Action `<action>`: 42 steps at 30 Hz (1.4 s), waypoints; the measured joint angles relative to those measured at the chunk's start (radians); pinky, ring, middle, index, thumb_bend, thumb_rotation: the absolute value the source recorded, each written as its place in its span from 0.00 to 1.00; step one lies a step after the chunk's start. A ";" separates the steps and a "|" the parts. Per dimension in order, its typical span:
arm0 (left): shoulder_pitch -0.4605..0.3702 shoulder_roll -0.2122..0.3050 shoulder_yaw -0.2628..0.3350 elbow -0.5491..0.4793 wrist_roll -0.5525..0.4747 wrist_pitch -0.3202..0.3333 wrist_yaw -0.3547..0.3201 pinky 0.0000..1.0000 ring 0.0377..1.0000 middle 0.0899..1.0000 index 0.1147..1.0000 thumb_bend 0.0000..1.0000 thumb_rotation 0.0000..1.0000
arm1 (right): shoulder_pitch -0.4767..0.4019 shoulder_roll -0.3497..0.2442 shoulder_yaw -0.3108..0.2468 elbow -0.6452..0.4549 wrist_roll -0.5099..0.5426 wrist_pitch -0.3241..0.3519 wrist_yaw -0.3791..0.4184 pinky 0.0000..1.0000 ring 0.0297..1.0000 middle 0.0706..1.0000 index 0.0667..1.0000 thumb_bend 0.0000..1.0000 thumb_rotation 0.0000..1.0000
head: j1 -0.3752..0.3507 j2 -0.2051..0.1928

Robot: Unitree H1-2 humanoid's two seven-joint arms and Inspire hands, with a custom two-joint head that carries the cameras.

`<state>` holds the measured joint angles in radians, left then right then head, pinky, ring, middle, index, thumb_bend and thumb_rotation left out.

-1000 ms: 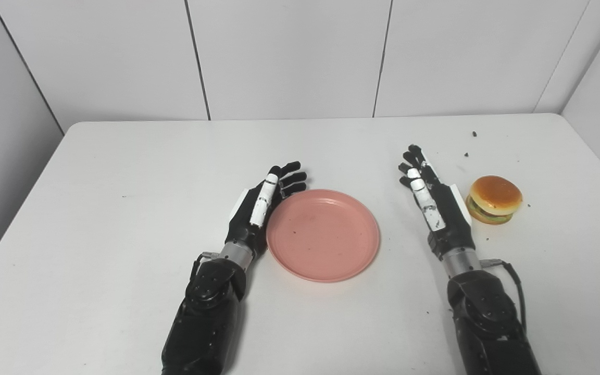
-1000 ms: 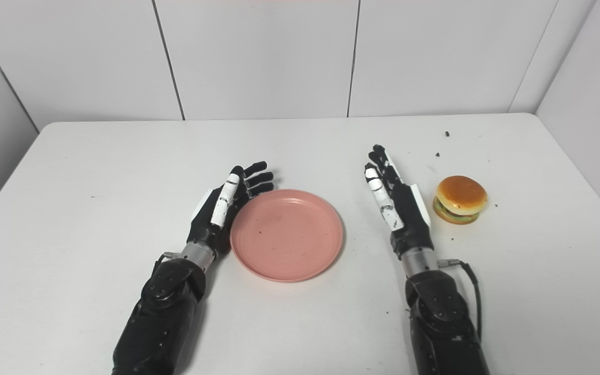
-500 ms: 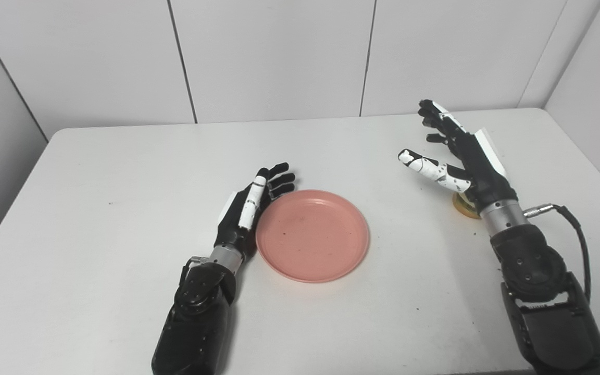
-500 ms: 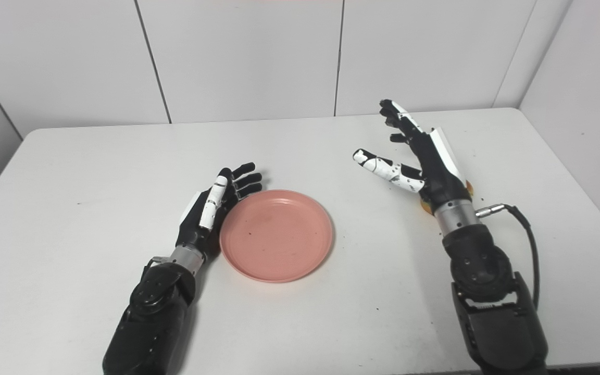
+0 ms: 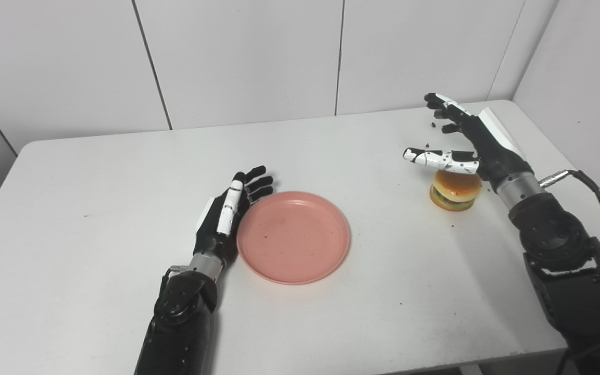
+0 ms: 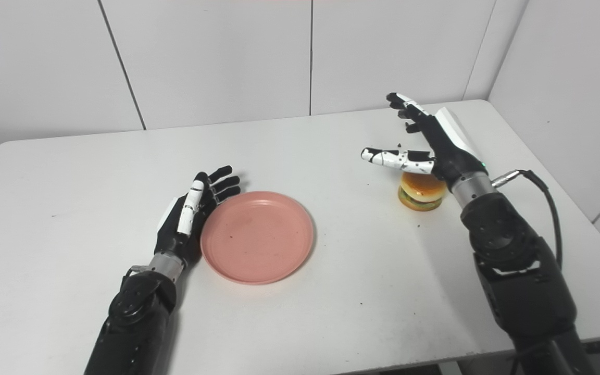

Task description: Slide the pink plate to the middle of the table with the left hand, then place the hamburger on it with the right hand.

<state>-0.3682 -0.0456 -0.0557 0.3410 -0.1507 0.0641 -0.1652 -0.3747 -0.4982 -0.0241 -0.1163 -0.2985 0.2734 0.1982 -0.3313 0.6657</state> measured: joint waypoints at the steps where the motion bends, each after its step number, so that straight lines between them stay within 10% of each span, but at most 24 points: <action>1: 0.002 0.001 0.002 -0.003 0.000 0.001 0.000 0.81 0.83 0.80 0.78 0.44 1.00 | 0.000 -0.008 0.000 0.009 -0.002 -0.001 0.000 0.77 0.86 0.89 0.88 0.72 0.56 | 0.000 0.000; 42: 0.004 0.024 0.003 -0.024 0.004 0.034 -0.010 0.83 0.84 0.81 0.79 0.47 1.00 | -0.013 -0.117 0.109 0.287 -0.214 0.016 0.054 0.78 0.89 0.92 0.91 0.85 0.49 | -0.038 0.008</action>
<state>-0.3638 -0.0217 -0.0531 0.3173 -0.1464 0.0977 -0.1751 -0.3874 -0.6155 0.0849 0.1712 -0.5121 0.2897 0.2519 -0.3697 0.6734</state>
